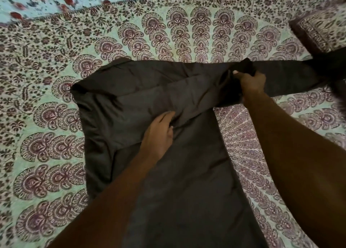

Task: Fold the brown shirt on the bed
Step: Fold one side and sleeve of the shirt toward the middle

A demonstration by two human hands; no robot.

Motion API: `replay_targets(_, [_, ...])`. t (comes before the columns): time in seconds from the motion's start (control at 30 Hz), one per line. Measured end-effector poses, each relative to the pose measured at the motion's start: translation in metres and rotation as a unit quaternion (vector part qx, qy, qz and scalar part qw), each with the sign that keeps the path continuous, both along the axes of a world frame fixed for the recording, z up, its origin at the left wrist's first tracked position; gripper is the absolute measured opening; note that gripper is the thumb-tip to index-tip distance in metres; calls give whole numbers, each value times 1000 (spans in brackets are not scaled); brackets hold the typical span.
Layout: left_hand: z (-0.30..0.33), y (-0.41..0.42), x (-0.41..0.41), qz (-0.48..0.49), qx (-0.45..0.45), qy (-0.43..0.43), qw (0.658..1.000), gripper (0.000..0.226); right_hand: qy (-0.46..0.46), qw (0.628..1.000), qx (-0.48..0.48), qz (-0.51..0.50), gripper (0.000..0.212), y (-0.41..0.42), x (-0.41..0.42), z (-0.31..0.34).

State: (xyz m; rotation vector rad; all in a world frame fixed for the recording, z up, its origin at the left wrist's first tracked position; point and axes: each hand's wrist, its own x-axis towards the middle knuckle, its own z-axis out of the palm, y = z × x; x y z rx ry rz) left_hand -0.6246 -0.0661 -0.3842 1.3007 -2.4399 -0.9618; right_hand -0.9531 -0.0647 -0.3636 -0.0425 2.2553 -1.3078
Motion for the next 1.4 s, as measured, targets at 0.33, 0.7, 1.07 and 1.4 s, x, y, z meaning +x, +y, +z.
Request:
replay_targets(0.33, [-5,55,94,96,-11,-28,995,45,118,990,77,31,62,63,103,-7])
replay_targets(0.7, [14,146,172,274,-55,-118,953,49,84,974,-60,203,36,137,276,-16])
replay_targets(1.07, [24,264,253,330,107,-197,917,43,-73,918,16,390,17,217,418,-38])
replay_targets(1.4, [33,308,250,185,127,-48,973,59,-86,909,84,399,23,241,445,-3])
